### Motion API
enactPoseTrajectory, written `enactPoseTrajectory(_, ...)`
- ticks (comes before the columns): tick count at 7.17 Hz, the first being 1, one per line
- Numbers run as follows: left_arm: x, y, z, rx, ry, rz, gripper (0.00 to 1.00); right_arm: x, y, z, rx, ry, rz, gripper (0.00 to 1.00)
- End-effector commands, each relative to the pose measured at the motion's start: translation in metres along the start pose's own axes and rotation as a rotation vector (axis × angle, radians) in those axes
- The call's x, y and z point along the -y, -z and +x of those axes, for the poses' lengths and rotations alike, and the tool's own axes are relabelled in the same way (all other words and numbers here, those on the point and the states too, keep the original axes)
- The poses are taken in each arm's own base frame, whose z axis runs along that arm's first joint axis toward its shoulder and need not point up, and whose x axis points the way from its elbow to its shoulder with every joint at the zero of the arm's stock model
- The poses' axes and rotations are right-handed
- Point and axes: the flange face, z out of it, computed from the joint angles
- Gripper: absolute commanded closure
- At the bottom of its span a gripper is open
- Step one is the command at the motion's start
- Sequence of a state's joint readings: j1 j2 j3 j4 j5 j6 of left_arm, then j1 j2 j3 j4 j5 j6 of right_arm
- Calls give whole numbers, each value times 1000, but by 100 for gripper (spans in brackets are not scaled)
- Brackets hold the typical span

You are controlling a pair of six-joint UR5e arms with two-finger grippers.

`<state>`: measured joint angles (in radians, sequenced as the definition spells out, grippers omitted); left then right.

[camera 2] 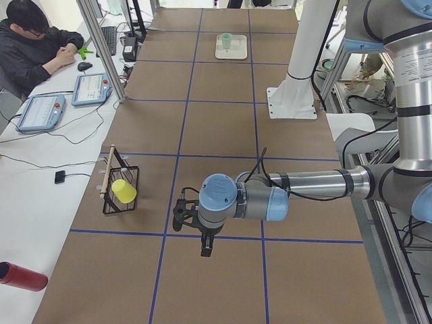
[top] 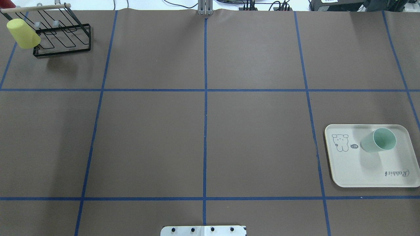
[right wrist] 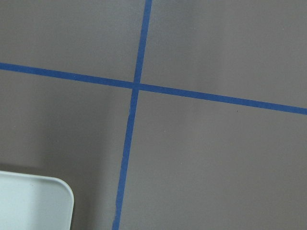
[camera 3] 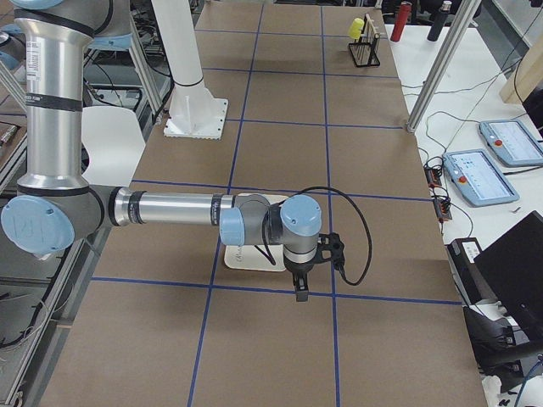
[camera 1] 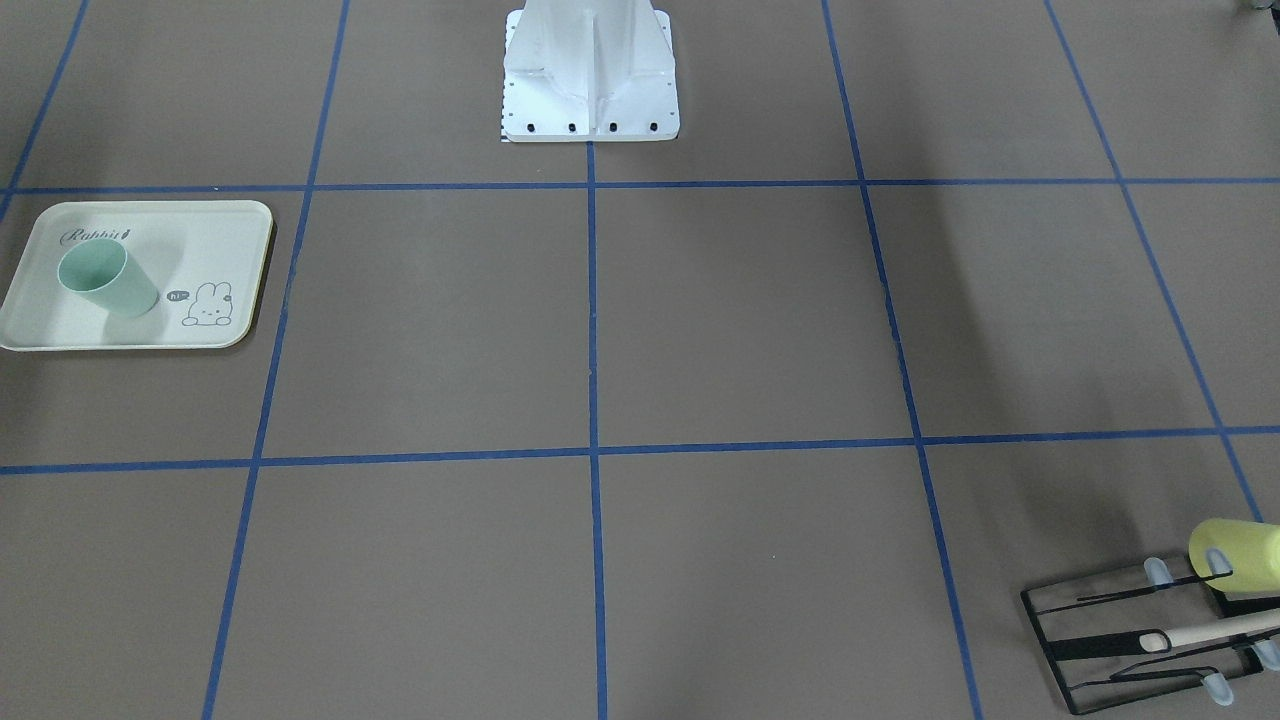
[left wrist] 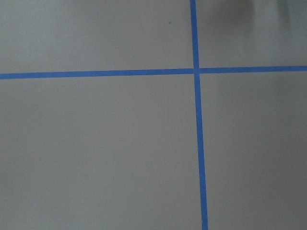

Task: Left arm grabs green cup and hands to right arm on tray

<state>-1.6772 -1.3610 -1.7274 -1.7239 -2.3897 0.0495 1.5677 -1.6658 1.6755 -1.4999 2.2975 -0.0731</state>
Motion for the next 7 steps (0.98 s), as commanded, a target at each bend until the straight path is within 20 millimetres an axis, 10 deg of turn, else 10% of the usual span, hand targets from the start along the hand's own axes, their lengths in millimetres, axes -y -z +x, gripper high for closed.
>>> enactPoseTrajectory(1,2,3,4,0,-13,7,0,2,1,-1,0,2,3,0)
enactPoseTrajectory(7,1,4,5,2,-17,11,0,-2,-4,2,4,-3,-2,0)
